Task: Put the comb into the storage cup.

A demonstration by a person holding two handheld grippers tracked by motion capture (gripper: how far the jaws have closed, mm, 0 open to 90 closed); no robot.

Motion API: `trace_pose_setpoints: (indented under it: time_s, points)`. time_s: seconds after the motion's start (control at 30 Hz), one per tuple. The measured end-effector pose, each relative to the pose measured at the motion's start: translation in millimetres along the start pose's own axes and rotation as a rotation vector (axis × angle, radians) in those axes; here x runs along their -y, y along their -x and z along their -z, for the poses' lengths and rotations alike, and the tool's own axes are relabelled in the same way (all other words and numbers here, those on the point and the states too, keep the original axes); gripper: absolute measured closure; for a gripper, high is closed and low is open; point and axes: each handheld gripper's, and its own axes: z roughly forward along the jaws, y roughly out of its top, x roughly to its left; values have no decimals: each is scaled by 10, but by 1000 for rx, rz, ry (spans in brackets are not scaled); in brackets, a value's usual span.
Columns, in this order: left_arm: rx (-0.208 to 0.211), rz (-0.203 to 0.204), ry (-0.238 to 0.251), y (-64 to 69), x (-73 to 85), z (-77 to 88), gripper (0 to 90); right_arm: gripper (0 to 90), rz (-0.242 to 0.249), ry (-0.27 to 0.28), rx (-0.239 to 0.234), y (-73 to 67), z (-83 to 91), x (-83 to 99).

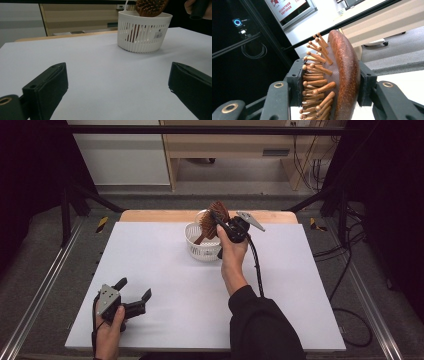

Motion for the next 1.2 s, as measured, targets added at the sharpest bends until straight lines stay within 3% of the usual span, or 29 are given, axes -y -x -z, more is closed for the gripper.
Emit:
trace_pose_setpoints:
  time_s: [1.2]
  points:
    - [-3, 2, 1, -9, 0, 3, 25, 472, 73, -87, -20, 160, 61, -74]
